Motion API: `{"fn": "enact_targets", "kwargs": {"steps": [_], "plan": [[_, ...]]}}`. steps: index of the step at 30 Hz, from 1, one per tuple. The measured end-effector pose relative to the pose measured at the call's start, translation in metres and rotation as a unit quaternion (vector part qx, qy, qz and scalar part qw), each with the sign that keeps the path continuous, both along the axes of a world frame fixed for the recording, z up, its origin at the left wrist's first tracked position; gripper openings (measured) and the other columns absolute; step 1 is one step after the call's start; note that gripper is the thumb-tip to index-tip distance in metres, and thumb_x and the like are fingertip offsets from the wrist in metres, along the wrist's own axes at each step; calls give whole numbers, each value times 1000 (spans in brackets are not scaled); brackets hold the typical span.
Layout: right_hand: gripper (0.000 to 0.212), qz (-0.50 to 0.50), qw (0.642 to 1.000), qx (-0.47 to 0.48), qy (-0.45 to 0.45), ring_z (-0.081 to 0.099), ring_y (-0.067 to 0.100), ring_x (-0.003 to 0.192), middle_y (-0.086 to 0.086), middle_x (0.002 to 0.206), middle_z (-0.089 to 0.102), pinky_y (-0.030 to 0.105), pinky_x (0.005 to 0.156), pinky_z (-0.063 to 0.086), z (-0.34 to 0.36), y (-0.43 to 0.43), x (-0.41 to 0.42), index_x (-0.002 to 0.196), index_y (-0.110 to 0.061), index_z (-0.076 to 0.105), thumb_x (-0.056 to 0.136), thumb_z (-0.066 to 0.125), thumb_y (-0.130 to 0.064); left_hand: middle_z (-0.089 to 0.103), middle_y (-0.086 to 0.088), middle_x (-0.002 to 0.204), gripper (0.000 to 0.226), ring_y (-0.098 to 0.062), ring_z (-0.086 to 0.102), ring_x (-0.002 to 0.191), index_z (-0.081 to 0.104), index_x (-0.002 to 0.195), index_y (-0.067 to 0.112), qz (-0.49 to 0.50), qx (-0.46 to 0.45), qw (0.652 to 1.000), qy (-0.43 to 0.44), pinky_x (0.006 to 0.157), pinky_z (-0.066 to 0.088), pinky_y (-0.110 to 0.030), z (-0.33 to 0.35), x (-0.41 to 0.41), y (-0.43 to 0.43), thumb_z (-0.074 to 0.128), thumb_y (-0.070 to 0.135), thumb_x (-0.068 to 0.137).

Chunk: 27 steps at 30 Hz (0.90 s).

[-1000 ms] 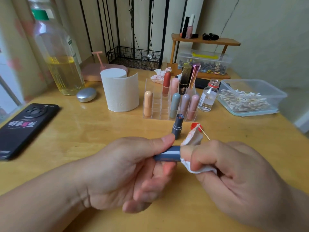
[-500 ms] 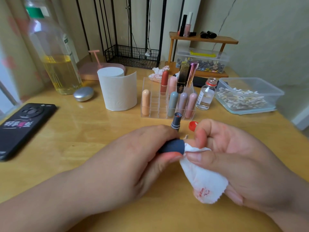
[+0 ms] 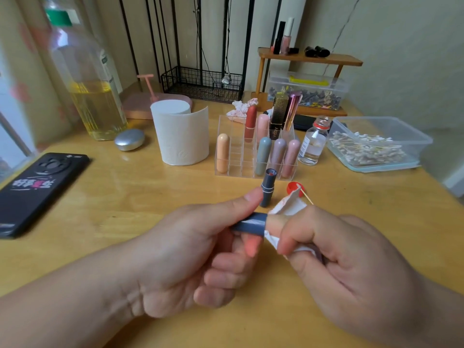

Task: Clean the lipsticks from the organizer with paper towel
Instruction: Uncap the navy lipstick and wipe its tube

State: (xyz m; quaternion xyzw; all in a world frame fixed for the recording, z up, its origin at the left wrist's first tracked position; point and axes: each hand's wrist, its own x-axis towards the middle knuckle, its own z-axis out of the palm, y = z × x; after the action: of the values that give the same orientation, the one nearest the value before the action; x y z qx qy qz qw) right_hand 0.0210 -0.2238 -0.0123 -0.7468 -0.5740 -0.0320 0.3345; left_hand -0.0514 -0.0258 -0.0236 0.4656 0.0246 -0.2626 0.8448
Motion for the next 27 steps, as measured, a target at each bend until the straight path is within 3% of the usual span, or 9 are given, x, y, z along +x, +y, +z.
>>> {"fn": "enact_targets", "kwargs": {"steps": [4, 7, 8, 11, 13, 16, 18, 23, 27], "plan": [[34, 2, 978, 67, 199, 43, 17, 53, -18, 82, 64, 23, 48, 35, -3, -3, -6, 87, -28, 51, 87, 52, 6, 26, 0, 60, 33, -12, 20, 46, 57, 80, 7, 82, 22, 994, -63, 32, 30, -14, 3, -4, -11, 61, 39, 88], [23, 0, 903, 129, 411, 46, 20, 53, -1, 74, 65, 25, 48, 40, 4, 1, -10, 78, -22, 58, 85, 57, -1, 35, 0, 57, 32, -18, 30, 45, 57, 79, 11, 113, 156, 965, -180, 37, 38, -21, 0, -7, -13, 62, 39, 92], [19, 1, 873, 131, 471, 47, 18, 50, 5, 72, 64, 24, 45, 41, 6, 0, -7, 76, -20, 59, 84, 60, -2, 43, 3, 58, 30, -17, 39, 46, 58, 83, 15, 130, 287, 911, -264, 43, 42, -22, -4, -6, -10, 60, 43, 93], [14, 19, 810, 101, 577, 47, 40, 48, 11, 70, 61, 46, 41, 44, 5, -3, 2, 78, -16, 61, 78, 73, -7, 59, 15, 84, 23, -1, 55, 72, 61, 103, 28, 179, 595, 621, -478, 65, 45, -16, -12, -3, -3, 53, 48, 92], [14, 31, 775, 101, 623, 34, 62, 56, 12, 69, 57, 63, 41, 32, 5, -4, 6, 80, -16, 62, 74, 74, -11, 57, 16, 93, 27, -3, 56, 82, 57, 109, 34, 183, 631, 569, -494, 69, 45, -23, -11, 5, -2, 51, 51, 90], [13, 39, 750, 131, 647, 34, 37, 36, 11, 63, 56, 26, 31, 17, 5, -6, 7, 79, -16, 63, 74, 74, -12, 64, 18, 77, 29, -10, 61, 84, 68, 91, 47, 171, 627, 636, -417, 62, 43, -19, 0, 14, 1, 49, 68, 88], [13, 29, 785, 142, 602, 35, 27, 28, 8, 59, 58, 24, 31, 28, 6, -3, 2, 77, -15, 61, 78, 70, -7, 66, 15, 72, 30, -16, 63, 80, 72, 85, 42, 186, 585, 679, -403, 60, 44, -20, 0, 10, 4, 54, 66, 88], [24, 41, 948, 123, 292, 45, 1, 52, -21, 74, 59, 10, 52, 37, -3, -5, -1, 84, -17, 53, 89, 54, 6, 57, -13, 63, 55, -23, 50, 51, 69, 77, 9, 58, 240, 958, -143, 41, 43, -28, 1, -1, -1, 52, 61, 87], [32, 8, 996, 22, 91, 36, 1, 52, -33, 75, 49, 11, 50, 30, -3, -7, 3, 88, -25, 50, 86, 55, 6, 53, -9, 63, 39, -13, 46, 45, 68, 85, 5, 4, 78, 997, -24, 34, 38, -19, 3, 1, -1, 58, 42, 88]]}}
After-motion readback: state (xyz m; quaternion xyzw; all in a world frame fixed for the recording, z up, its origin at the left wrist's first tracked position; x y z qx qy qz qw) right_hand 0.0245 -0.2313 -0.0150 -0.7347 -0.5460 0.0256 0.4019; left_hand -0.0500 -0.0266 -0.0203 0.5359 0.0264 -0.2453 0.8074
